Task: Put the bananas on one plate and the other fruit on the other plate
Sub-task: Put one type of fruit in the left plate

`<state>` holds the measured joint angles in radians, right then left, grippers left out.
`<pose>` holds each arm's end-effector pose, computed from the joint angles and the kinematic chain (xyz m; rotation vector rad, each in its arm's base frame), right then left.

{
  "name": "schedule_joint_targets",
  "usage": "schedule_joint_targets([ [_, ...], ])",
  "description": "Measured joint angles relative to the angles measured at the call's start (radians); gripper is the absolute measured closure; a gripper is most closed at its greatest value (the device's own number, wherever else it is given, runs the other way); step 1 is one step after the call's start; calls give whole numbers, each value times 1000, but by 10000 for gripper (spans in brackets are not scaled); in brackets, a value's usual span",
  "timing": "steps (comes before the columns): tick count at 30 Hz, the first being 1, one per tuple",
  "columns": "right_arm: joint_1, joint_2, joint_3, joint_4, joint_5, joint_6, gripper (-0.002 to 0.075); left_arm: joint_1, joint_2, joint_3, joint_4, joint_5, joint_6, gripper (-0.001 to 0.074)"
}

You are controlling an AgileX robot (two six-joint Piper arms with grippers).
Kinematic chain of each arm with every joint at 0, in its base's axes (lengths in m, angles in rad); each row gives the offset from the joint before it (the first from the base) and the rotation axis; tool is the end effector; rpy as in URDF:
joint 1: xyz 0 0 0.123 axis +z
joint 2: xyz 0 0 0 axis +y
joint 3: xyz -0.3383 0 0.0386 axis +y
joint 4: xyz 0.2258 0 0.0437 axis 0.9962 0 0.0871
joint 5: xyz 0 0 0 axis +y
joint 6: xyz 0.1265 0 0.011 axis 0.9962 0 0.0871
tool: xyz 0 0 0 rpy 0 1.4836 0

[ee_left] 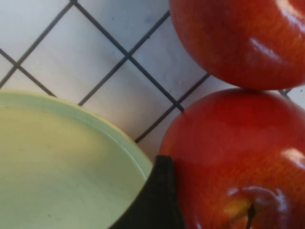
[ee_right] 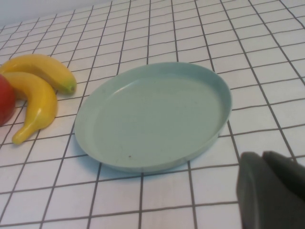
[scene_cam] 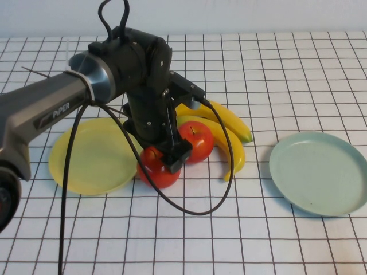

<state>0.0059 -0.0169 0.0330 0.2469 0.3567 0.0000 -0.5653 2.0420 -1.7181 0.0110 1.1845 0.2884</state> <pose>0.0092 0.0109 0.1614 0.1493 1.8464 0.2447 0.3679 -0.2318 0.2509 1.2433 2.7214 -0.0154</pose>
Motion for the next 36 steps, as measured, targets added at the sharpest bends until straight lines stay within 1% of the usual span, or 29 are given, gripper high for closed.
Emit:
schedule_joint_targets([
  [3, 0, 0, 0, 0, 0, 0, 743, 0, -2, 0, 9, 6, 0, 150],
  [7, 0, 0, 0, 0, 0, 0, 743, 0, -24, 5, 46, 23, -9, 151],
  [15, 0, 0, 0, 0, 0, 0, 743, 1, -153, 6, 137, 23, -79, 151],
  [19, 0, 0, 0, 0, 0, 0, 743, 20, -213, 6, 158, 30, -125, 151],
  [23, 0, 0, 0, 0, 0, 0, 743, 97, -229, 6, 165, 36, -165, 151],
  [27, 0, 0, 0, 0, 0, 0, 743, 193, -204, 6, 190, 19, -180, 151],
  [29, 0, 0, 0, 0, 0, 0, 742, 227, -185, 6, 192, 4, -182, 151],
  [36, 0, 0, 0, 0, 0, 0, 743, 304, -89, 6, 188, -19, -190, 153],
])
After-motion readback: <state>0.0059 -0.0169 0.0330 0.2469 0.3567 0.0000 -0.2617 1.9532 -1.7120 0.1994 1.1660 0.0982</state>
